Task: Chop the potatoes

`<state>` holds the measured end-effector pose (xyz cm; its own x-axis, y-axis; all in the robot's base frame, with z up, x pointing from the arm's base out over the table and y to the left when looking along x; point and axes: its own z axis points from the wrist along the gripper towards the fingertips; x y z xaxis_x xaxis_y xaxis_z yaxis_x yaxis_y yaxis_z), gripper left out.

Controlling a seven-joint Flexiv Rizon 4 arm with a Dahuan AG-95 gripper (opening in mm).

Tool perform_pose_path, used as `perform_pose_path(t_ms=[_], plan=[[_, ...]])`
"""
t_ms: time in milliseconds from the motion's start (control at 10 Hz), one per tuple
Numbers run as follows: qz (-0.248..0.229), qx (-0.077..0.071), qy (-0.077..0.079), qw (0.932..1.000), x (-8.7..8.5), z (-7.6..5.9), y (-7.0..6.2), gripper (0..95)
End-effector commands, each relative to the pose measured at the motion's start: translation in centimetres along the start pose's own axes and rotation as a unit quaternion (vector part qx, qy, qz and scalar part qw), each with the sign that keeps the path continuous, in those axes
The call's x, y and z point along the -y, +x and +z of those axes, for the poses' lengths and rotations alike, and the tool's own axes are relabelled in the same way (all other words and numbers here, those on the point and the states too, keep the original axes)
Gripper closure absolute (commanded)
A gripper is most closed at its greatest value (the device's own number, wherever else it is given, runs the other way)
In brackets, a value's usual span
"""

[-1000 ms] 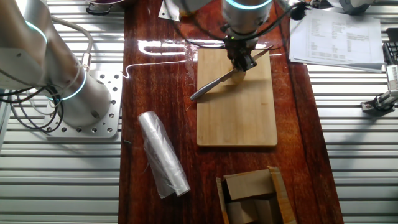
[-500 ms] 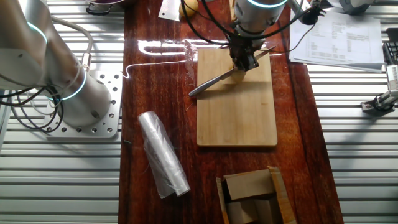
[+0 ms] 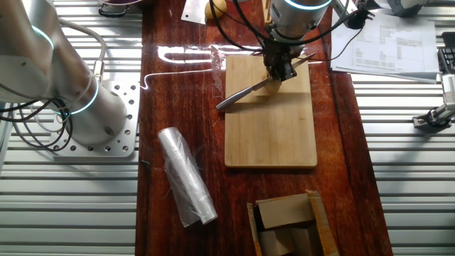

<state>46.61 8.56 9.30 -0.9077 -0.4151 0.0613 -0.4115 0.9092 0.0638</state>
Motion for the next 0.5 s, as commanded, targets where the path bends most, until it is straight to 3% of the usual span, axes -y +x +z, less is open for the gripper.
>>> perform_pose_path(t_ms=[100, 300, 500], plan=[[0.0, -0.001, 0.003, 1.0, 0.0, -0.1, 0.0, 95.0], [0.001, 0.005, 0.002, 1.0, 0.3, 0.3, -0.7, 95.0], [-0.003, 0.024, -0.003, 0.9997, 0.8, 1.1, -1.4, 95.0]])
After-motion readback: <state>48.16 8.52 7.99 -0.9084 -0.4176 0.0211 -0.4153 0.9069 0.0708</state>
